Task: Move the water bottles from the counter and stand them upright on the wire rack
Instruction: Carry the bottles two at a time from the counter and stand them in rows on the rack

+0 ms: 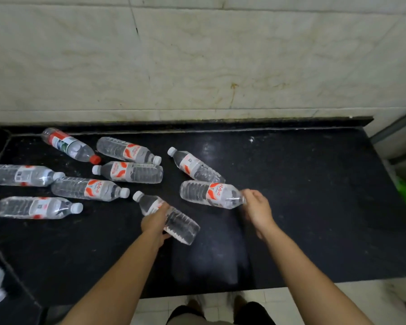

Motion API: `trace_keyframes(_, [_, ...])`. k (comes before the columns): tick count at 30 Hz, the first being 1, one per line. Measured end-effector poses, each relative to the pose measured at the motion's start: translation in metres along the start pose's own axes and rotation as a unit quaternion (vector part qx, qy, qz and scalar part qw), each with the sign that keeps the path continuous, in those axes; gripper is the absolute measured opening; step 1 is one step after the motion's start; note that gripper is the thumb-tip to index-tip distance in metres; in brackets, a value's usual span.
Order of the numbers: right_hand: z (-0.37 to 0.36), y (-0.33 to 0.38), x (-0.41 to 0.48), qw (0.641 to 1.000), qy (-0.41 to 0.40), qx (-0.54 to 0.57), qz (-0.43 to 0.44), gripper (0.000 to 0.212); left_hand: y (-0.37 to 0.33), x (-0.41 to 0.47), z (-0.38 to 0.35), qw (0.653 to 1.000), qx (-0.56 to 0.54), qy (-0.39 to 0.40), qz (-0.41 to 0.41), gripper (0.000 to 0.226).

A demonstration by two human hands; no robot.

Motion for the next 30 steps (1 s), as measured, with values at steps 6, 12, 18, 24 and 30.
trace_keyframes(6, [0.021,0.085,-0.006,0.945,0.044,-0.291,0.142,0.017,-0.001,-0.029,-0.007,0.988,0.014,0.001,-0.154,0.053])
trace_keyframes(12, [-0.013,0.071,-0.022,0.912,0.084,-0.358,0.18,0.054,-0.021,-0.055,-0.019,0.927,0.197,0.077,-0.309,0.057])
trace_keyframes(18, [-0.022,0.023,-0.039,0.879,0.148,-0.384,0.241,0.07,-0.005,-0.062,-0.017,0.913,0.22,0.145,-0.312,0.063])
trace_keyframes(24, [-0.03,0.03,-0.049,0.853,0.203,-0.431,0.213,0.073,0.001,-0.048,0.0,0.901,0.211,0.197,-0.323,0.067])
trace_keyframes(30, [-0.018,0.019,-0.052,0.909,0.114,-0.374,0.144,0.073,-0.015,-0.041,-0.008,0.885,0.237,0.225,-0.332,0.06])
Point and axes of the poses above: each hand's wrist, its own x-axis towards the middle knuckle, its own z-axis out of the back of the hand, y = z × x, the point moved 3 cm from there along x, towards the middle knuckle, and after that the axes turned 9 degrees about y, right-handed, at the moved point
